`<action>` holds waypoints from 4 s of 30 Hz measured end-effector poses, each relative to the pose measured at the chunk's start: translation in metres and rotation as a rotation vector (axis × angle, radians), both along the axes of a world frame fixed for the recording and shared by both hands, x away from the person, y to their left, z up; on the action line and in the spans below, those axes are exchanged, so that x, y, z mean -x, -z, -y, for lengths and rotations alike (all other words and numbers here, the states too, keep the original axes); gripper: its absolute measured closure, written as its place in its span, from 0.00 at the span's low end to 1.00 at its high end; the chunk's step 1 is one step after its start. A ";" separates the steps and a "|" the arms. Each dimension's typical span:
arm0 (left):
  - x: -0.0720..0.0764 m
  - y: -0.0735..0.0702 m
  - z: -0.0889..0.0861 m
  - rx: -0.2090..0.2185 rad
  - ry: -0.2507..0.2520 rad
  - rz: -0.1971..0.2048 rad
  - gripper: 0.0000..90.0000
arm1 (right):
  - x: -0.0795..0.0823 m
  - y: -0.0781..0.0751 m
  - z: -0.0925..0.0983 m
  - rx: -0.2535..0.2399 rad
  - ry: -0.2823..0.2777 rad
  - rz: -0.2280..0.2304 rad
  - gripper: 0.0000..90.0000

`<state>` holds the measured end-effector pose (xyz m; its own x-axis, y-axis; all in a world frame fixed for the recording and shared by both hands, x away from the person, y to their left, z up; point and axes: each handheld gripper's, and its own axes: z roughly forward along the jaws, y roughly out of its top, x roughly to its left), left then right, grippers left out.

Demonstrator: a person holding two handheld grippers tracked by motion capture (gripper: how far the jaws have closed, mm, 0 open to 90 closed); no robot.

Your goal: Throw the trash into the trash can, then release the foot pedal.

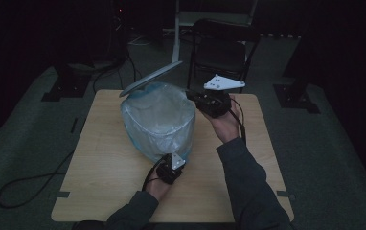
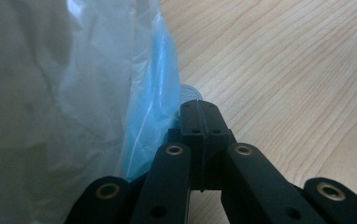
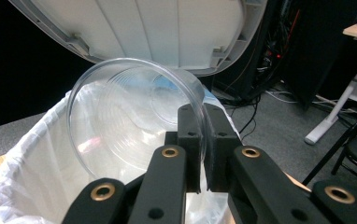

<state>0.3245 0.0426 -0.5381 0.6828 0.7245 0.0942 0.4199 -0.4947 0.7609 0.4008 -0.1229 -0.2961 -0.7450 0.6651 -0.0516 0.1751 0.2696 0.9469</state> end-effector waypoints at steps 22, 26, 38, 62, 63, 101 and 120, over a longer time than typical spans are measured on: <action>0.000 0.001 0.000 0.009 -0.003 0.001 1.00 | -0.002 0.005 -0.022 0.017 -0.036 -0.012 0.96; 0.000 0.001 0.000 0.010 -0.004 0.001 1.00 | -0.002 0.005 -0.022 0.019 -0.037 -0.011 0.96; 0.000 0.001 0.000 0.010 -0.005 0.000 1.00 | -0.002 0.005 -0.022 0.016 -0.033 -0.010 0.96; 0.000 0.001 0.000 0.011 -0.004 0.001 1.00 | 0.012 0.017 0.013 -0.005 -0.006 -0.027 0.71; 0.000 0.001 0.000 0.011 -0.004 0.002 1.00 | 0.012 0.018 0.015 -0.007 0.000 -0.032 0.71; -0.001 -0.002 0.000 -0.017 0.010 0.003 1.00 | 0.019 0.091 0.081 0.017 0.158 -0.141 0.70; 0.000 -0.001 0.001 -0.005 -0.002 0.007 1.00 | 0.020 0.124 0.095 0.013 0.191 -0.214 0.68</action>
<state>0.3249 0.0417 -0.5368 0.6805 0.7255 0.1028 0.4155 -0.4977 0.7614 0.3803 -0.2175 -0.4205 -0.6011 0.7948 0.0835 0.4191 0.2246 0.8797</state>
